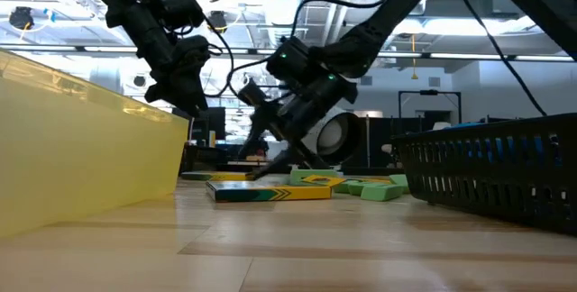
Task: Pick & Place School Supplies
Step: Put the yellow crayon box into the yellow bin
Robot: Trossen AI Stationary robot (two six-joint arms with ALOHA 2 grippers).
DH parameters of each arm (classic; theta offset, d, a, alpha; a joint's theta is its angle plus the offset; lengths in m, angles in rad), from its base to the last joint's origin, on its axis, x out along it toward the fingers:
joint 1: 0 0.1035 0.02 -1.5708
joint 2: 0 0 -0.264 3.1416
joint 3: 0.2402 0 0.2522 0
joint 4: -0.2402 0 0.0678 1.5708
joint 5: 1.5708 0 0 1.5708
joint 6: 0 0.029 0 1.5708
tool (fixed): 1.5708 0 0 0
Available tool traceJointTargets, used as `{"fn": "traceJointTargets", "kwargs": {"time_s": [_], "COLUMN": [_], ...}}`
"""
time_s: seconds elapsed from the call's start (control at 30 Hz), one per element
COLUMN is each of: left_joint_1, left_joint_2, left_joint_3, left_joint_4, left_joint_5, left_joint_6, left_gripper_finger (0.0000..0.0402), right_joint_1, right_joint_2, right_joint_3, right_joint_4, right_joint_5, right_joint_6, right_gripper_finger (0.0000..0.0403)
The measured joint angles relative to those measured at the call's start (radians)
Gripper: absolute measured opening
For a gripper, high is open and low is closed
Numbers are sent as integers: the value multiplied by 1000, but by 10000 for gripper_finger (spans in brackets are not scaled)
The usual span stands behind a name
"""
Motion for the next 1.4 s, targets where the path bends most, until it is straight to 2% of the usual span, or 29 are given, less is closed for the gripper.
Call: {"fn": "traceJointTargets", "kwargs": {"time_s": [0.13,0.23,0.3,0.4,0.47,0.83,1.4], "left_joint_1": [6,9,10,12,13,13,74], "left_joint_2": [-13,-16,-16,-17,-17,-17,-17], "left_joint_3": [1,0,0,0,0,0,0], "left_joint_4": [0,-1,-3,-3,-2,-2,26], "left_joint_5": [5,5,5,5,5,5,-13], "left_joint_6": [5,20,21,22,22,21,21], "left_gripper_finger": [145,145,145,145,145,145,145], "right_joint_1": [-9,-9,-7,-13,-20,-30,-38], "right_joint_2": [35,43,43,43,43,26,-129], "right_joint_3": [69,110,121,122,122,124,123], "right_joint_4": [-83,-131,-134,-134,-125,-73,-51], "right_joint_5": [-2,7,7,-2,-20,-97,-169], "right_joint_6": [-32,-64,-87,-115,-131,-130,-149], "right_gripper_finger": [165,138,105,34,11,1,0]}}
